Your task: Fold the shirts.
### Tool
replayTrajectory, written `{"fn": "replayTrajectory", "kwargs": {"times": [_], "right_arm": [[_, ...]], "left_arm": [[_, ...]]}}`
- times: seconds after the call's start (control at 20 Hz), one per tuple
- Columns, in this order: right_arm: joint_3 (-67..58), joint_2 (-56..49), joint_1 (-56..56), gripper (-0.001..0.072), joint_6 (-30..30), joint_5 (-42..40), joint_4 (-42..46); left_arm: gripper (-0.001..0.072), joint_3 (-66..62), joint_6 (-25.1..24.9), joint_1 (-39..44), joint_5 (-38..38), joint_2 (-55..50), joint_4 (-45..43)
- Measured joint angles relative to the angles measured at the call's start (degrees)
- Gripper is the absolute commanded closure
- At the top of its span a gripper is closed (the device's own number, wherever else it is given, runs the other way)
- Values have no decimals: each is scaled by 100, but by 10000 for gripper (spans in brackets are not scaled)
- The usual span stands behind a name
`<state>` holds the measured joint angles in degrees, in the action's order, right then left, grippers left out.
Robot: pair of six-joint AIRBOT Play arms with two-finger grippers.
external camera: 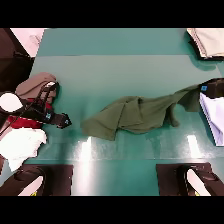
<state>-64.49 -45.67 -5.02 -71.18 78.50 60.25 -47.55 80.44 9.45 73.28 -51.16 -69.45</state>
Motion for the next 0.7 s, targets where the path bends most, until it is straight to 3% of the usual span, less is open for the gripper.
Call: {"fn": "replayTrajectory", "kwargs": {"times": [0.15, 0.45, 0.7], "right_arm": [[240, -20, 0, 698, 0, -74, -11], [367, -39, 0, 697, 4, -173, -24], [385, -39, 0, 697, 4, -173, -26]], "left_arm": [[97, -4, -76, 299, -481, 2, 901], [97, -219, -251, 2371, -2699, -498, 1711], [97, -767, -227, 3021, -2968, -1867, 1810]]}}
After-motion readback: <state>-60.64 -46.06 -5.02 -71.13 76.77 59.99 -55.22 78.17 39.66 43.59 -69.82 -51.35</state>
